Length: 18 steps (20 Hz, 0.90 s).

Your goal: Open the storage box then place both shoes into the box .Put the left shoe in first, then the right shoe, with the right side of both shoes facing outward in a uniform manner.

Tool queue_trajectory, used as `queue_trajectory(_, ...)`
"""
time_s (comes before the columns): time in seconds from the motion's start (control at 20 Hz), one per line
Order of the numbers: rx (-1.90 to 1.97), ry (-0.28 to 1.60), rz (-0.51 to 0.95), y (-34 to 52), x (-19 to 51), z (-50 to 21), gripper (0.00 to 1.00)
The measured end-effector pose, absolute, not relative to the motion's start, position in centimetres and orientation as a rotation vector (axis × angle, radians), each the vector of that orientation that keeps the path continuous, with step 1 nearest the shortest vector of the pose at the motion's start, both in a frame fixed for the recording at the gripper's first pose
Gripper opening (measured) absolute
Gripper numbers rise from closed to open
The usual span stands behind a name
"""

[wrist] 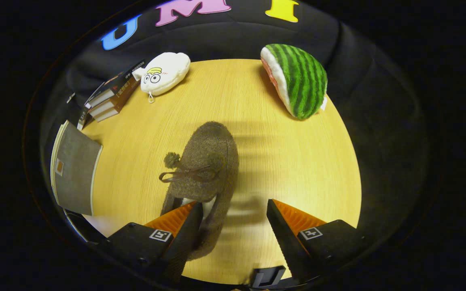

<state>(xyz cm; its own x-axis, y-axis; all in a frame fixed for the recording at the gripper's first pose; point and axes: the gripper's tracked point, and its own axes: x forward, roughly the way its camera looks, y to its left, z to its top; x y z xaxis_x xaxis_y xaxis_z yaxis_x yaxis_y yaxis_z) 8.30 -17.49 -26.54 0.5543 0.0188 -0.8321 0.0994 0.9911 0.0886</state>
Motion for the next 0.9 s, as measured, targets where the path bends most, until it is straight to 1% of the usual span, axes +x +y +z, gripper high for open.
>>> queue_trajectory(0.05, 0.163, 0.99, -0.029, -17.2, 8.6, -26.8, 0.98)
queue_trajectory(0.1, 0.192, 0.993, -0.015, -16.8, 9.0, -26.9, 0.96)
queue_trajectory(0.15, 0.212, 0.992, -0.014, -16.8, 9.5, -27.0, 0.81)
queue_trajectory(0.25, 0.248, 1.013, -0.016, -16.4, 9.5, -27.5, 0.47)
queue_trajectory(0.3, 0.258, 1.024, -0.026, -16.5, 9.5, -27.8, 0.38)
queue_trajectory(0.4, 0.278, 0.985, -0.072, -17.1, 10.2, -27.8, 0.2)
queue_trajectory(0.45, 0.288, 0.999, -0.065, -16.7, 9.9, -28.0, 0.09)
queue_trajectory(0.7, 0.315, 0.992, -0.022, -16.1, 9.3, -27.0, 0.09)
queue_trajectory(0.75, 0.315, 0.986, -0.006, -15.6, 9.3, -26.6, 0.05)
queue_trajectory(0.9, 0.333, 0.973, 0.023, -13.0, 8.7, -24.2, 0.05)
